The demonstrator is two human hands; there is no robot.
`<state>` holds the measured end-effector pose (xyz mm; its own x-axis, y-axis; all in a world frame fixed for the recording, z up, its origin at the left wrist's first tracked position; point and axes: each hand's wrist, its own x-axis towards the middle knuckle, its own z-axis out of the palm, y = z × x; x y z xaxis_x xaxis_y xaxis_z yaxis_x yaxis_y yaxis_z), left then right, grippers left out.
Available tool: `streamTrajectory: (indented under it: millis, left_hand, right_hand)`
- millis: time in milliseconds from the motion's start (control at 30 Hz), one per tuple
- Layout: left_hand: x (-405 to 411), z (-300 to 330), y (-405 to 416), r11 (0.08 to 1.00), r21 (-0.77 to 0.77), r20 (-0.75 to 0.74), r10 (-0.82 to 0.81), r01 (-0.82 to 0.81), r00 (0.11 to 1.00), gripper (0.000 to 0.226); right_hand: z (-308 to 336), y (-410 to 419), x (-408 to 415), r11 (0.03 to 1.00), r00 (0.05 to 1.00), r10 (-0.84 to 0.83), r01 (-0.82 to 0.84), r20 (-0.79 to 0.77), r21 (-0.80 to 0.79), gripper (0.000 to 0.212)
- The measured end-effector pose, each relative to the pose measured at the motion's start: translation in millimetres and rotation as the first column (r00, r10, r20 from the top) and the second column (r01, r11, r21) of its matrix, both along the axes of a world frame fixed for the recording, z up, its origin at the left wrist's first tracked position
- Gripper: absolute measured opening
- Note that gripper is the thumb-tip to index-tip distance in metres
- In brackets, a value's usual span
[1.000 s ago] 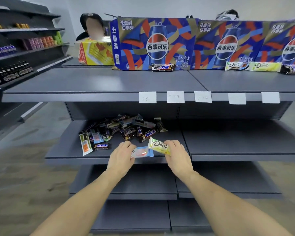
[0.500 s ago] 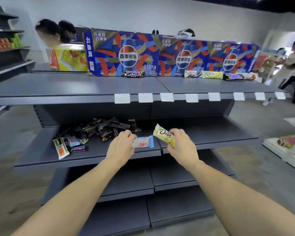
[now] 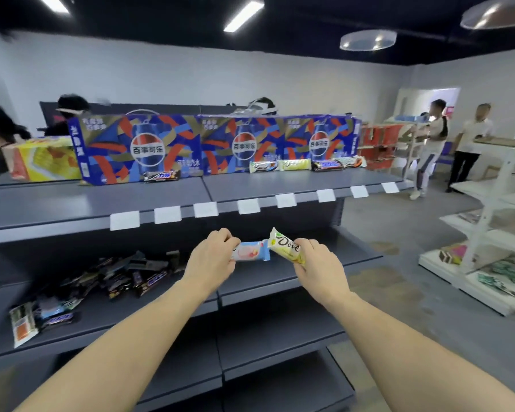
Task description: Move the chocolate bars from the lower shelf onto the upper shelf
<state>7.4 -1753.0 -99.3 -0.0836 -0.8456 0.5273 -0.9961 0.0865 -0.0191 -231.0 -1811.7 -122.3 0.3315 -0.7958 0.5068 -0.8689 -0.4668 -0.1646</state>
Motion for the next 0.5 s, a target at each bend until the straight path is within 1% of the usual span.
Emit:
streamTrajectory:
  millis: [100, 200, 367, 500]
  left_hand:
    - [-41.7, 13.9, -18.9, 0.998, -0.04, 0.052, -0.037, 0.04, 0.998, 0.039]
    - [-77.1, 26.9, -39.2, 0.995, -0.081, 0.095, -0.057, 0.064, 0.994, 0.035]
    - [-123.1, 36.3, -66.7, 0.993, -0.109, 0.114, -0.021, 0.034, 0.993, 0.031]
    - [-144.6, 43.1, -88.8, 0.992, -0.129, 0.123, 0.009, 0.007, 0.992, 0.032]
  right_hand:
    - [14.5, -16.1, -44.8, 1.0, 0.999, -0.021, 0.021, 0.047, -0.009, 0.045]
    - [27.9, -33.2, -83.0, 0.999, 0.999, -0.026, 0.027, 0.039, -0.024, 0.049]
    - [36.2, -63.6, -136.1, 0.999, 0.999, -0.031, 0.032, 0.023, -0.028, 0.051]
    - [38.9, -89.7, -160.5, 0.999, 0.999, -0.03, 0.03, 0.018, -0.023, 0.05]
